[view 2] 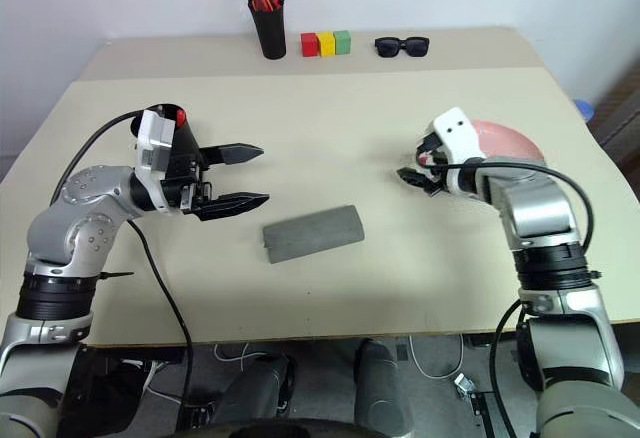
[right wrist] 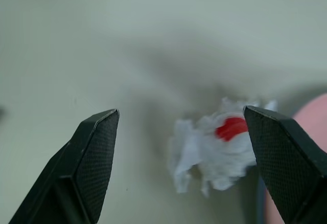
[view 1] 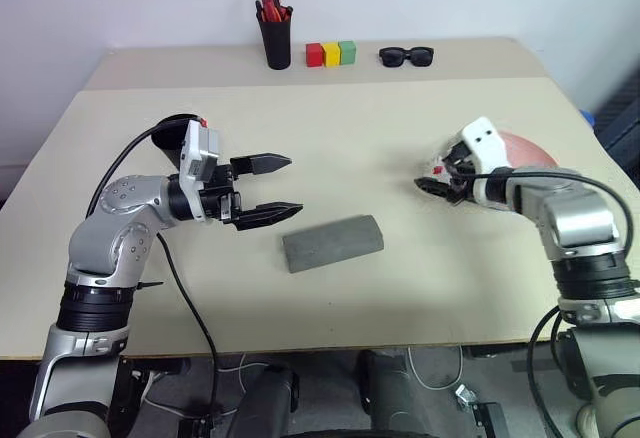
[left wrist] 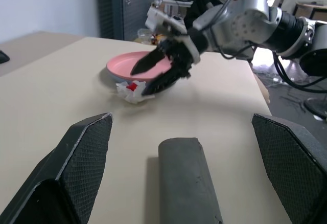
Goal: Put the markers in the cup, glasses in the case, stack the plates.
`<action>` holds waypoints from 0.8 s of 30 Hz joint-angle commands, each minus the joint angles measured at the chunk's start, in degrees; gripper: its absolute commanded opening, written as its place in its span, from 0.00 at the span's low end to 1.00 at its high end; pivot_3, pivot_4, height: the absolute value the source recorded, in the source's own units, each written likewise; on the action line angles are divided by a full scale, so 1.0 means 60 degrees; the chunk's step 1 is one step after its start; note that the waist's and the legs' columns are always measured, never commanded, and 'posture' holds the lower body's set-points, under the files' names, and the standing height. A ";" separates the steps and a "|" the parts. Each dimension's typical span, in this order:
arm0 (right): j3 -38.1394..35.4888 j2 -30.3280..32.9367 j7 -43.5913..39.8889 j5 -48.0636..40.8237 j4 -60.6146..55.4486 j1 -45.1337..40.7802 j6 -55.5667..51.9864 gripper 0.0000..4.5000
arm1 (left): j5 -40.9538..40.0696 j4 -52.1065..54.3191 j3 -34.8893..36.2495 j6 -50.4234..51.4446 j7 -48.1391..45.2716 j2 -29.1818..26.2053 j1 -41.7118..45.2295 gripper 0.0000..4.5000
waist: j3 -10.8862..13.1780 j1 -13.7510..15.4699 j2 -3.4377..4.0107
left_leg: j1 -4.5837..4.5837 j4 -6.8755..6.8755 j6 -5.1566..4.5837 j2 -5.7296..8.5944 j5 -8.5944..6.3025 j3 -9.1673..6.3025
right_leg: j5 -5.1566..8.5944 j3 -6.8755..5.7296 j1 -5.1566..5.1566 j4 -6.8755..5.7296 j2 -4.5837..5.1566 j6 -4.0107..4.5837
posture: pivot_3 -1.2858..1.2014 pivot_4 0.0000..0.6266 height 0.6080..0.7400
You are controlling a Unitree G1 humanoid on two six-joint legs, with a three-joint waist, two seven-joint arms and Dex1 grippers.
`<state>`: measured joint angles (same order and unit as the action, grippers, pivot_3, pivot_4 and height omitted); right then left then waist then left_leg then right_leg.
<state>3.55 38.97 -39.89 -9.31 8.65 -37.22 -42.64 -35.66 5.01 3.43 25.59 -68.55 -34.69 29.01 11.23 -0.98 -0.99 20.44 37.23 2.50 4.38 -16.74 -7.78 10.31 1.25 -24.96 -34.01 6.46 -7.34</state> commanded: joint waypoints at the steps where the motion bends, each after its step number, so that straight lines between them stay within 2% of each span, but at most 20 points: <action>1: 0.0172 -0.0146 0.0248 0.0469 0.0522 -0.0325 0.0745 0.87 | -0.0063 0.0244 0.0118 -0.0147 -0.0002 -0.0064 0.0068 1.00 | 0.0000 0.0007 0.0000 | 0.0001 0.0000 0.0000 0.0000 0.0000 0.0000 | 0.0000 0.0000 -0.0001 0.0000 0.0000 0.0000 | 0.52 0.24 1.00; 11: 0.0711 -0.0417 0.0390 0.1404 0.1987 -0.0716 0.1803 0.87 | -0.0111 0.0456 0.0190 -0.0032 0.0151 -0.0145 0.0001 1.00 | 0.0000 0.0003 0.0000 | 0.0001 0.0000 0.0001 0.0001 0.0000 0.0000 | 0.0000 0.0000 -0.0001 0.0001 -0.0001 0.0001 | 0.52 0.24 1.00; 14: 0.0763 -0.0406 0.0286 0.1505 0.2037 -0.0696 0.1819 0.68 | -0.0148 0.0536 0.0188 0.0029 0.0217 -0.0140 0.0003 1.00 | 0.0000 0.0005 0.0000 | 0.0001 0.0000 0.0001 0.0001 0.0000 0.0000 | 0.0000 0.0000 -0.0001 0.0000 0.0000 0.0001 | 0.52 0.24 1.00; 20: 0.0626 -0.0423 0.0316 0.1586 0.2072 -0.0738 0.1796 0.01 | -0.0128 0.0534 0.0163 0.0028 0.0236 -0.0135 0.0051 1.00 | 0.0000 -0.0013 0.0000 | -0.0002 -0.0002 0.0001 0.0000 0.0000 0.0000 | 0.0000 0.0000 -0.0001 0.0000 -0.0001 0.0001 | 0.52 0.24 1.00; 24: 0.0408 -0.0476 0.0103 0.1250 0.1726 -0.0756 0.1545 0.01 | -0.0120 0.0499 0.0152 0.0030 0.0222 -0.0134 0.0078 1.00 | 0.0000 -0.0001 0.0000 | 0.0000 0.0000 0.0001 0.0000 0.0000 0.0000 | 0.0000 0.0000 0.0000 0.0000 -0.0002 0.0001 | 0.52 0.24 1.00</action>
<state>7.74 36.48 -38.43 -0.57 20.43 -40.89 -32.43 -35.65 6.68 3.45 25.95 -67.28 -34.82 28.93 11.23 -0.98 -0.99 20.44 37.23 2.50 4.38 -16.74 -7.78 10.31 1.25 -24.96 -34.00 6.45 -7.33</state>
